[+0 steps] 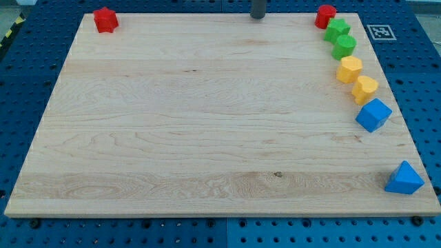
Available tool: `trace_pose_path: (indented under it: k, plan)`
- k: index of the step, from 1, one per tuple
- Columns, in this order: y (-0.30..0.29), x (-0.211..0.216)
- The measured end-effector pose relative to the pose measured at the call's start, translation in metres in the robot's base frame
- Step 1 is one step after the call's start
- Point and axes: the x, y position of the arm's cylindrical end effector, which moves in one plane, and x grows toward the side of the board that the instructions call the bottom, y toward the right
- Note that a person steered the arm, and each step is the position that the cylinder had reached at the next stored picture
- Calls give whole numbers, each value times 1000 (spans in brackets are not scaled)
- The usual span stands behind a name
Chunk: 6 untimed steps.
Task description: Move the red circle towards the top right corner
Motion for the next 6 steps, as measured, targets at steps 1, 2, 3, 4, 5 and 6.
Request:
trace_pose_path:
  k: [1,2,3,4,5,6]
  plan:
    - [20,-1]
    - [63,-1]
    - [96,-1]
    - [108,-1]
    - [119,-1]
    - [144,-1]
